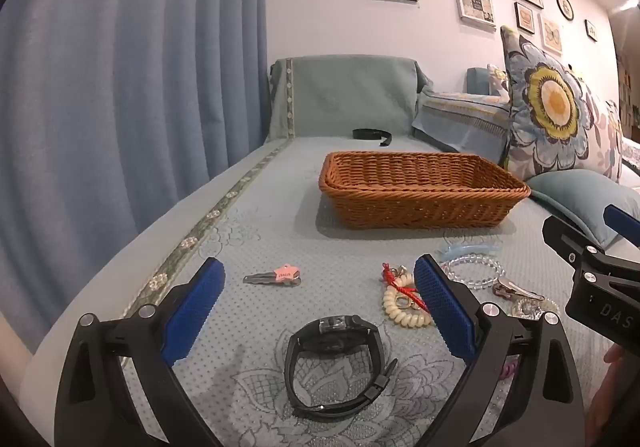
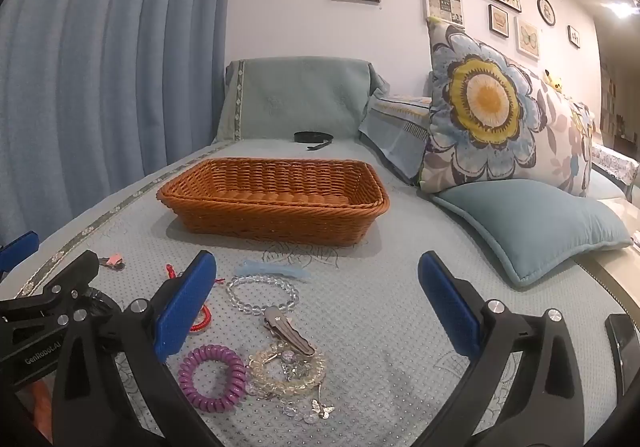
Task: Organize jewelry
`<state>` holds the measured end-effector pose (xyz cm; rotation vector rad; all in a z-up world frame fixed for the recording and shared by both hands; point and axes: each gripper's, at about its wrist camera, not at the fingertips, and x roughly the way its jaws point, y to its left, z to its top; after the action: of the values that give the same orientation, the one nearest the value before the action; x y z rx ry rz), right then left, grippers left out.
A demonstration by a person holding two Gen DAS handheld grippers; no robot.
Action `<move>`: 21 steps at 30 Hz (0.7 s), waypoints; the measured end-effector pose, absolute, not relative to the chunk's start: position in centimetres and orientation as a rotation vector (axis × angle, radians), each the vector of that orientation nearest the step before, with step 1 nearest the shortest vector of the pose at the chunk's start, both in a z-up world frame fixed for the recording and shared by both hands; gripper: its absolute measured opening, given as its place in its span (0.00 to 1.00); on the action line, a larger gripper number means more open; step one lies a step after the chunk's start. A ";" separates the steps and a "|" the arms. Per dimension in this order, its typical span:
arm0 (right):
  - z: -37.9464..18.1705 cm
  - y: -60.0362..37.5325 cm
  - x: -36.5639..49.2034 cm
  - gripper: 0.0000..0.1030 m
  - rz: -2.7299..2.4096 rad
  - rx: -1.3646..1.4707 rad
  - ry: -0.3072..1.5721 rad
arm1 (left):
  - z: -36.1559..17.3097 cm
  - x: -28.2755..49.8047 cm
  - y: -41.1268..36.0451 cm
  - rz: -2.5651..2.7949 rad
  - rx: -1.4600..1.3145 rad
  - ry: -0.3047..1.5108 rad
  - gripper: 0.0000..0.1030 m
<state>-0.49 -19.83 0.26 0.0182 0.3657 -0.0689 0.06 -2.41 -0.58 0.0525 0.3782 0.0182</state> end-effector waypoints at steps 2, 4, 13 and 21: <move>0.2 -19.8 -0.5 0.94 -0.068 0.018 0.365 | -0.6 0.1 -2.4 0.019 0.051 0.379 0.90; 0.2 -19.7 -0.5 0.94 -0.068 0.016 0.365 | -0.7 0.1 -2.3 0.018 0.051 0.380 0.90; 0.3 -19.8 -0.5 0.94 -0.069 0.016 0.363 | -0.8 0.1 -2.4 0.018 0.055 0.380 0.90; 0.3 -19.8 -0.4 0.94 -0.069 0.015 0.363 | -0.8 0.1 -2.7 0.020 0.059 0.382 0.90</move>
<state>-0.40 -19.77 0.29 0.0149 0.3629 -0.0689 0.09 -2.73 -0.83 0.0591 0.3824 0.0202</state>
